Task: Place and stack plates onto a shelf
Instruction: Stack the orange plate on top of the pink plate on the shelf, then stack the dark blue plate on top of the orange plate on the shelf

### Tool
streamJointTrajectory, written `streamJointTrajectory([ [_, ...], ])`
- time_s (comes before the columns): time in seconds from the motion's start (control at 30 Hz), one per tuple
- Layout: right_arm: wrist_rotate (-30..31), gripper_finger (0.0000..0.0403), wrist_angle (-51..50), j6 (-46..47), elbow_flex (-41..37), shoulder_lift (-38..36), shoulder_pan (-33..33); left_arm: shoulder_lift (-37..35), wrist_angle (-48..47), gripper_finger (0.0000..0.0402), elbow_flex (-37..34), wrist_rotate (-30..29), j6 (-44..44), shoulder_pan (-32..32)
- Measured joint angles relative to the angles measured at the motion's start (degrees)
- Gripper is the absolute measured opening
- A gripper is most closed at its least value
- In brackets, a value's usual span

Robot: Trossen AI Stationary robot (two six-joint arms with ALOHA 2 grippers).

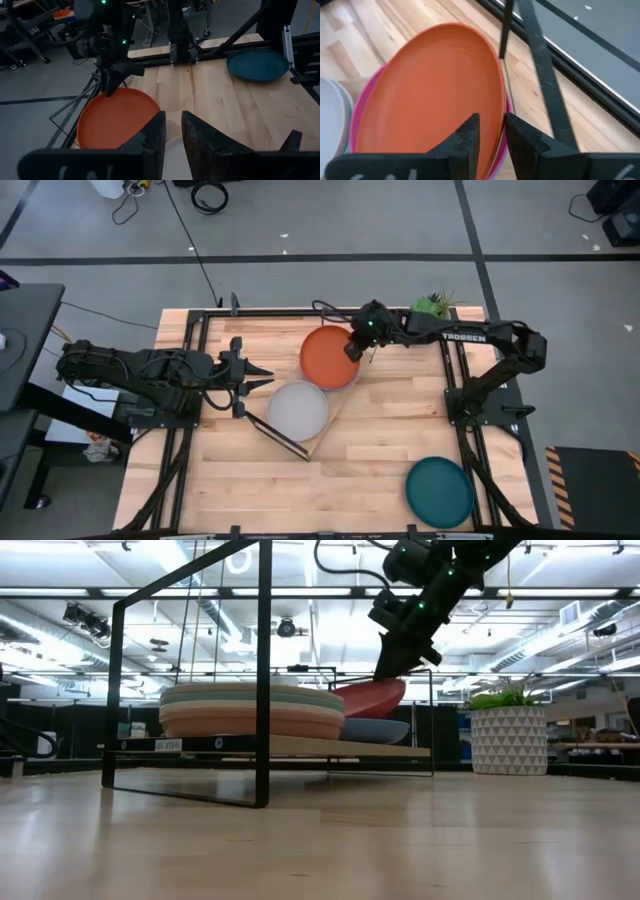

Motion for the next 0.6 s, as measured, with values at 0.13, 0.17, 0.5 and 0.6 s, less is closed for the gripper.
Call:
streamJointTrajectory([
  [0.13,2.4,0.0099,-0.7,-0.9,0.9,-0.3,1.7,0.0,0.1,0.0068,0.0,0.0,-0.2,0.0],
  [0.17,3.8,0.0099,-0.8,-1.2,1.5,-0.4,2.2,0.0,0.1,0.0068,0.0,0.0,-0.3,0.0],
  [0.5,7.8,0.0101,-4.4,-5.2,7.8,-0.5,5.6,0.0,-0.3,0.0068,0.0,0.0,-0.4,0.0],
  [0.6,6.9,0.0101,-3.8,-8.4,7.8,-0.5,8.0,0.0,-0.4,0.0068,0.0,0.0,-0.4,0.0],
])
